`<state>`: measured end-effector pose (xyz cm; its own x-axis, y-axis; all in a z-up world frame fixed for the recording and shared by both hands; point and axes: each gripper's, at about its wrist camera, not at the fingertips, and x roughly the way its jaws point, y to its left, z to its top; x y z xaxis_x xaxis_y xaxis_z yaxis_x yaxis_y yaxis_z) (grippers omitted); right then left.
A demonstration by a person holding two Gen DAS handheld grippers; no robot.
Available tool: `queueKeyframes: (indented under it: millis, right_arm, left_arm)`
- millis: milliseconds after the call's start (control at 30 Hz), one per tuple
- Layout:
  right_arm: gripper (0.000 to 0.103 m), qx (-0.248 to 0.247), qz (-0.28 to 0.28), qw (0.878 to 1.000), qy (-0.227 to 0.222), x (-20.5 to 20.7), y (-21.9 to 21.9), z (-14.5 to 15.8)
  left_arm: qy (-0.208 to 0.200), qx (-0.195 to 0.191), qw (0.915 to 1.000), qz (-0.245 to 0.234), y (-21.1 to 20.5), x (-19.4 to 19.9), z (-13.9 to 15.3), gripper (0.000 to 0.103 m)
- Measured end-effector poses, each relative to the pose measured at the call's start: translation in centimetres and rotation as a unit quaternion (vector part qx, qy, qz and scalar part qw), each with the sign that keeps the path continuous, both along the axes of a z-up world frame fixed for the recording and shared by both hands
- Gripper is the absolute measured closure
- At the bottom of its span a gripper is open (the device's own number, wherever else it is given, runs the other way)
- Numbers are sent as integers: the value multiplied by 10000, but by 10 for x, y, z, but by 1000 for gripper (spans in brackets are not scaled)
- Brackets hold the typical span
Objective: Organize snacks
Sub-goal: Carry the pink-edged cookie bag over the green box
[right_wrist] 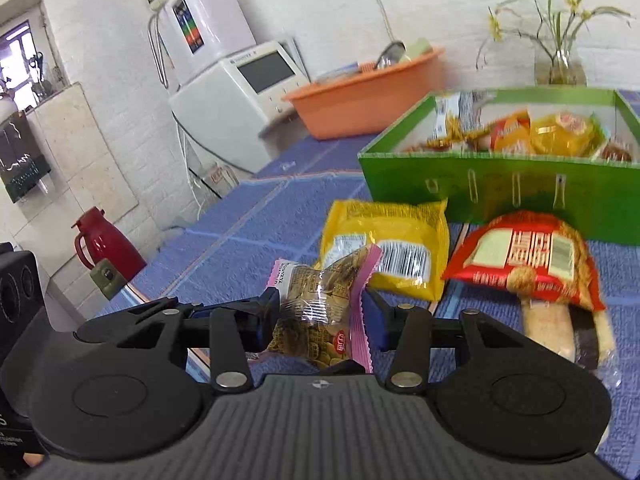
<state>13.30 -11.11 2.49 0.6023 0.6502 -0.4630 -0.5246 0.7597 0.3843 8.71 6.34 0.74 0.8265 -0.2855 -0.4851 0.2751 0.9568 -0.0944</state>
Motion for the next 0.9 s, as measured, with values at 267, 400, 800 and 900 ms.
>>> queueKeyframes:
  millis: [267,400,800,900]
  right_arm:
    - [24,217,-391,9977,-500,23,-31,22]
    - [25,530,-722,9951,-422,43,-56,22]
    - [30,1233,-1943,9726,-331,122,-113,-12]
    - [17,1269,-2184,9671,-292,124,-122,-18]
  left_arm:
    - [-738,617,9948,-331,-36,33,34,25]
    - [-883,644,9922,-597,-56,69,46,28]
    - [-446,296,9944,-911,-102,182,31,16]
    - [-456,308,9953,-800,-99,182,21,11]
